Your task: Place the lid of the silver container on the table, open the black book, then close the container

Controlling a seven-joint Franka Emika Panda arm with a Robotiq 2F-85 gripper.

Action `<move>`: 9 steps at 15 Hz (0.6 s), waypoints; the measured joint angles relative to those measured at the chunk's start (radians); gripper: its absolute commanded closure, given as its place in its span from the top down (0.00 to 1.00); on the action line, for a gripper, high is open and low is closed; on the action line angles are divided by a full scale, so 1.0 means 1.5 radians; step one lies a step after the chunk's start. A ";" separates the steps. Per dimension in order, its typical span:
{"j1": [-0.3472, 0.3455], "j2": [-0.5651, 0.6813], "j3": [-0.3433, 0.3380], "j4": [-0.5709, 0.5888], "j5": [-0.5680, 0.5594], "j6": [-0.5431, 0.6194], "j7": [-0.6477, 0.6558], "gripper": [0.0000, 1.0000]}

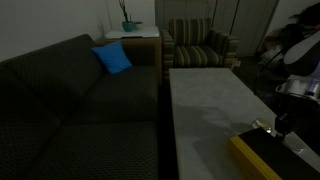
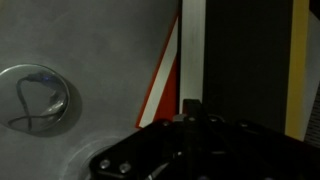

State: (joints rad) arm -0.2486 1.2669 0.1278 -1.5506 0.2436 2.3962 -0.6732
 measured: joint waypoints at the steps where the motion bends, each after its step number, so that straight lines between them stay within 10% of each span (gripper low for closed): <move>1: -0.005 0.000 0.005 -0.001 0.000 0.000 0.000 0.00; 9: -0.097 -0.002 0.089 -0.005 0.003 -0.075 -0.095 0.00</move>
State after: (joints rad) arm -0.3946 1.2643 0.2611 -1.5574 0.2482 2.2843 -0.8162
